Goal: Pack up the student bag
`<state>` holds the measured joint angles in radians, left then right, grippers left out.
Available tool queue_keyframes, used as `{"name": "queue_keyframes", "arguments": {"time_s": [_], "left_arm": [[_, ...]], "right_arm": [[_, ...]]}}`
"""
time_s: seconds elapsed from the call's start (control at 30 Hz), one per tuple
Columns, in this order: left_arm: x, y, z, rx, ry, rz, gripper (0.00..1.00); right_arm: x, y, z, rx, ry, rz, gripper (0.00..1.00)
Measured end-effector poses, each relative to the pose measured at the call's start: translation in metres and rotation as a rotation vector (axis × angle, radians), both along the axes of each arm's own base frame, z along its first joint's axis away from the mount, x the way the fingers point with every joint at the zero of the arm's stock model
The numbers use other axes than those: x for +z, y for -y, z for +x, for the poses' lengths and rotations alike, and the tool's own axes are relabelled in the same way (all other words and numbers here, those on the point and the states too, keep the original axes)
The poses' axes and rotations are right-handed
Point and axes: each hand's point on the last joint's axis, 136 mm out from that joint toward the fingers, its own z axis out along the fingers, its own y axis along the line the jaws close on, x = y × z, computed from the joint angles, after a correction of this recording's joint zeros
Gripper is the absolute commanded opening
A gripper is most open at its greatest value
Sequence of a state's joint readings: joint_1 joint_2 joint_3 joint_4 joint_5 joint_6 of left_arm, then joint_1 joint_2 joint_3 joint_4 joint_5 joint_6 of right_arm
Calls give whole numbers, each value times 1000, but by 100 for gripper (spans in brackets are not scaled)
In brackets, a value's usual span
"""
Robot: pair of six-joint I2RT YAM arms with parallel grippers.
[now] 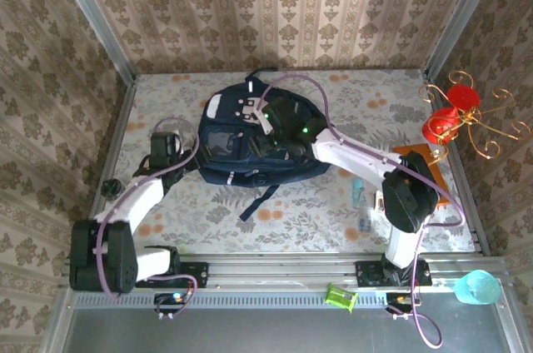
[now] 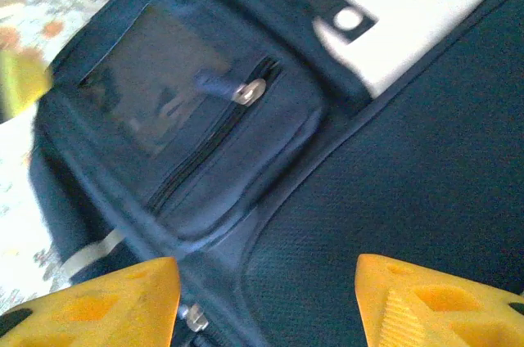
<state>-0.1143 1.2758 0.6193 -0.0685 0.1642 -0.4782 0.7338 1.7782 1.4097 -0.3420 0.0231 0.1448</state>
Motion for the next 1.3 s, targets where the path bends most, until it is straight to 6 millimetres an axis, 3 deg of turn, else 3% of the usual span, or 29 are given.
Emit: {"name": "queue_keyframes", "arguments": {"time_s": [0.13, 0.33, 0.47, 0.67, 0.93, 1.3], "left_arm": [[-17, 16, 13, -59, -71, -65, 75], [-21, 23, 25, -72, -71, -126, 47], [-22, 26, 24, -67, -46, -164, 26], [-13, 33, 21, -72, -6, -226, 1], [7, 36, 13, -79, 42, -261, 0], [8, 38, 12, -86, 37, -271, 0]], "right_arm": [[-24, 6, -20, -6, -55, -15, 60], [-60, 3, -57, -22, -161, -21, 59], [-62, -18, -82, -27, -192, 6, 60], [-53, -40, -89, -105, -186, 54, 57], [-75, -34, -82, -260, -190, 24, 58], [-87, -33, -56, -382, -59, -117, 64]]}}
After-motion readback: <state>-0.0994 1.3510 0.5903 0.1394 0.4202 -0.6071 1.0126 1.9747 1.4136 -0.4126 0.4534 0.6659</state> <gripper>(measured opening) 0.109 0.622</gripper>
